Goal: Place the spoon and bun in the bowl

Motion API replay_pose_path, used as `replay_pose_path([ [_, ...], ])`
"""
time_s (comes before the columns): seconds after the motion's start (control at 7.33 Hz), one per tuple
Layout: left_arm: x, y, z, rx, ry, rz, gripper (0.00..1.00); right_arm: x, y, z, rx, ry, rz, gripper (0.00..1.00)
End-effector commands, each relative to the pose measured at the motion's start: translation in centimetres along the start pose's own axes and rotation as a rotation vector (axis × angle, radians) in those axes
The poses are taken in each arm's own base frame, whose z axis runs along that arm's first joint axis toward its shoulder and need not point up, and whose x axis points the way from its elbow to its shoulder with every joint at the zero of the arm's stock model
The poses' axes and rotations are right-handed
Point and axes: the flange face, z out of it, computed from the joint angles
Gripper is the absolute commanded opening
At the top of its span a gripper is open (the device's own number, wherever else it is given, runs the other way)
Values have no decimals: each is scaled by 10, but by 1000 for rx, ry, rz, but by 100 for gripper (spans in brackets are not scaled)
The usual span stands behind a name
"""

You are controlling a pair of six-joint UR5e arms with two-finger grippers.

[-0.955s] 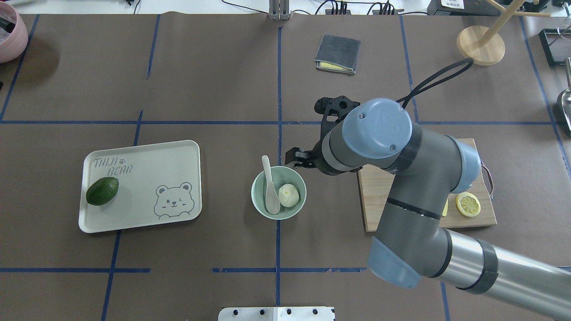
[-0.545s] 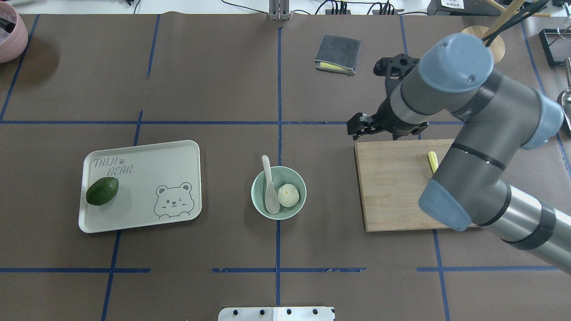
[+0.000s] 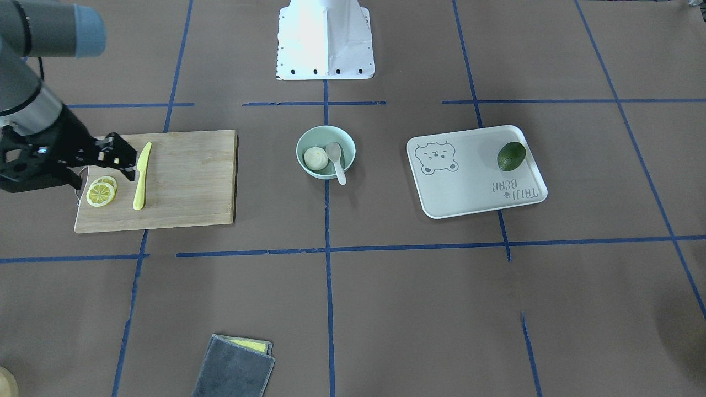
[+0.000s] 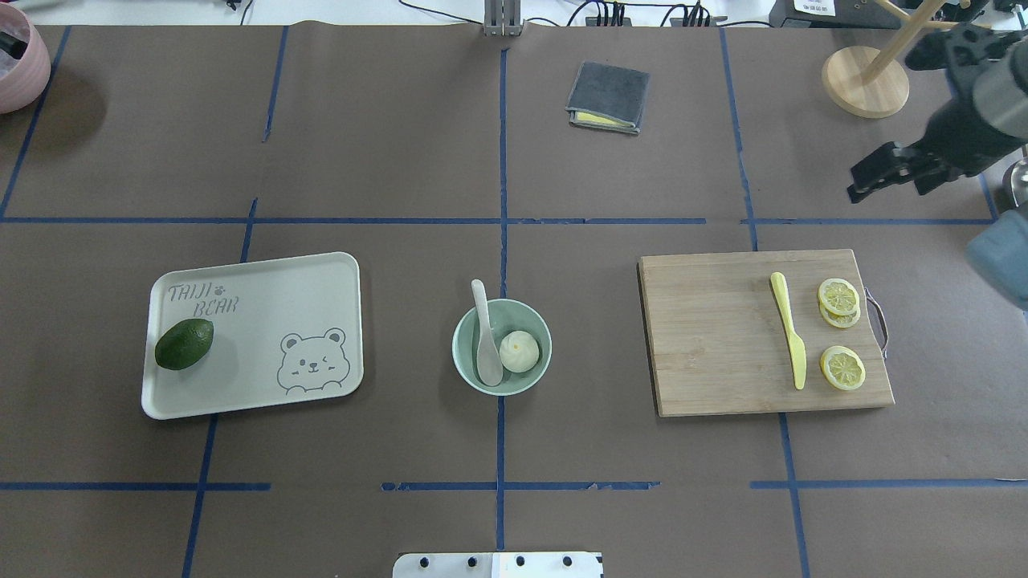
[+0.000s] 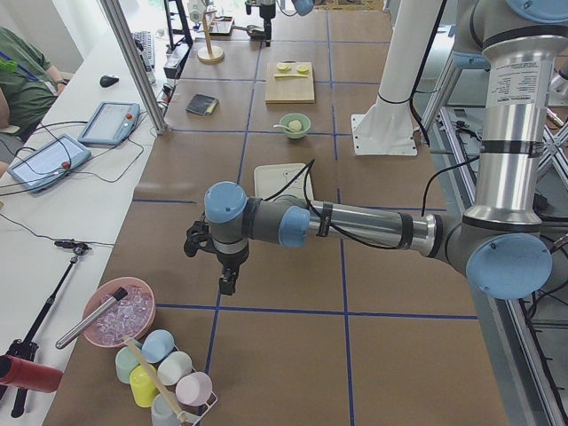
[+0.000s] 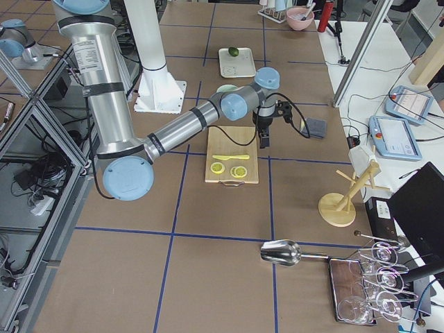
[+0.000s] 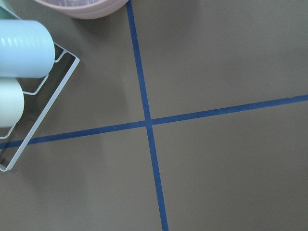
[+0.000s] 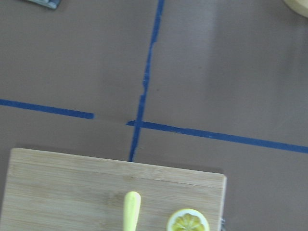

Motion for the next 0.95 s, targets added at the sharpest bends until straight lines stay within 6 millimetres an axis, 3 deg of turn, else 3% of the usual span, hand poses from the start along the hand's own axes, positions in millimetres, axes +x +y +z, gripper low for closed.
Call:
replay_pose_path([
  [0.0,-3,4,4,-7,32,-13,100,160,25,-12,-20,-2,-38,100],
  [0.27,-4,6,7,-12,34,-13,100,260,50,-15,-28,8,-49,100],
  [0.41,-4,6,7,-12,34,-13,100,298,81,-7,-44,7,-39,100],
  [0.55,-6,7,7,-12,34,-15,100,319,107,3,-60,-15,0,100],
  [0.82,-10,14,11,-18,31,-19,100,317,105,1,-56,-10,-4,100],
])
